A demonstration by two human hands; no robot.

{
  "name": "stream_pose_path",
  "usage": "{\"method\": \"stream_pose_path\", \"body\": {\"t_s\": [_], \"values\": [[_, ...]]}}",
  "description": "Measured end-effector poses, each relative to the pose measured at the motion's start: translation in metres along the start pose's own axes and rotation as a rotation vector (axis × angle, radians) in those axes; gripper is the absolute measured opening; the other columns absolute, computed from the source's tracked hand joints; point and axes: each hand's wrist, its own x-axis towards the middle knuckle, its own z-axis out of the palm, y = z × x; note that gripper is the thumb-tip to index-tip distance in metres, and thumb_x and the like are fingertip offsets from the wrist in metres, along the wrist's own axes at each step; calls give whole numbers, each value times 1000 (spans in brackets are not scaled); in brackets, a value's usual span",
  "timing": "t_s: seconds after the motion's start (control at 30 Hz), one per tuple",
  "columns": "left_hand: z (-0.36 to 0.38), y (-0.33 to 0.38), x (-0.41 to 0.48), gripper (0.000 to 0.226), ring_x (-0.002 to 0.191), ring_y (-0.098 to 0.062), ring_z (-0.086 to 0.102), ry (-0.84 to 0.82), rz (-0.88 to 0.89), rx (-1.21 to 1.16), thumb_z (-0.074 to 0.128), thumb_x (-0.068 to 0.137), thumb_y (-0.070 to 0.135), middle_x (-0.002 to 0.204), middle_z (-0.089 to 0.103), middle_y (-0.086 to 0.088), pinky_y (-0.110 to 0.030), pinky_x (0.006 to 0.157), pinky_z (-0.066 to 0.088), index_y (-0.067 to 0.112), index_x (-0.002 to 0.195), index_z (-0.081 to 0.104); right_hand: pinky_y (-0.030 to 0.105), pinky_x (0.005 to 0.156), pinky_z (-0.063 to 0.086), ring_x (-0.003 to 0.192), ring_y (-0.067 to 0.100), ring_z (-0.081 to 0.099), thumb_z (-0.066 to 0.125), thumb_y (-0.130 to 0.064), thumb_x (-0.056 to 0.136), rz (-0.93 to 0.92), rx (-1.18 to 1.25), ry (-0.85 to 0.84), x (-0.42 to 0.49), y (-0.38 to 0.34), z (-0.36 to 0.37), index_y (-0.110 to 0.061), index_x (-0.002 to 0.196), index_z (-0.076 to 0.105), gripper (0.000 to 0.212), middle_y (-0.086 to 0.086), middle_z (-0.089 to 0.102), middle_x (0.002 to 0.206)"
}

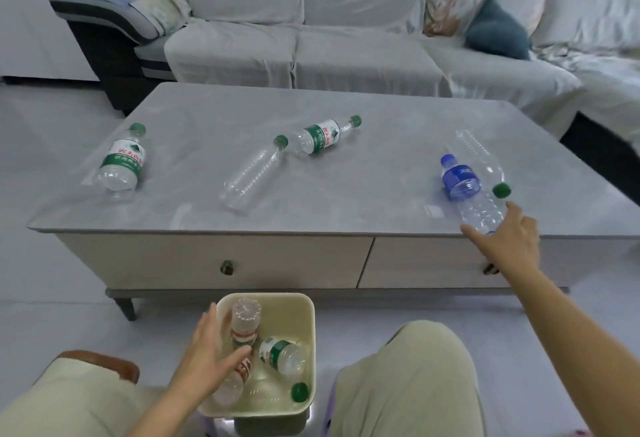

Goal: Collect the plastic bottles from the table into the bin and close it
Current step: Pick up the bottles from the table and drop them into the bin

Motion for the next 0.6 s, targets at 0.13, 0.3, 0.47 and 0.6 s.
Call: {"method": "stream_pose_path", "body": {"t_s": [0.13, 0.3, 0.47, 0.6], "values": [[-10, 14, -12, 85, 148, -16, 4, 19, -19, -58, 47, 90, 51, 161, 3, -2, -39, 118, 14, 17, 152, -1, 56, 90, 44, 108, 47, 50, 71, -38, 74, 76, 57, -58, 12, -11, 13, -24, 137, 22, 82, 27, 45, 126], [-27, 21, -17, 73, 147, -19, 10, 69, -63, -132, 40, 94, 48, 161, 7, -3, -41, 117, 17, 21, 152, 4, 42, 83, 42, 99, 31, 51, 64, -39, 70, -175, 431, 95, -12, -54, -4, -24, 128, 36, 65, 16, 53, 115], [-46, 8, -18, 68, 146, -20, 16, 121, -94, -238, 32, 94, 53, 160, 11, -3, -41, 116, 18, 23, 151, 10, 35, 70, 45, 63, 18, 50, 71, -38, 70, -601, 432, -150, -85, -117, -30, -22, 118, 48, 55, 1, 53, 78], [-46, 1, -27, 75, 145, -18, 20, 139, -108, -290, 29, 87, 64, 160, 13, 1, -39, 115, 21, 26, 150, 12, 34, 75, 48, 79, 23, 57, 61, -53, 63, -789, 188, -341, -155, -135, 15, -27, 121, 48, 64, 3, 55, 95]]}}
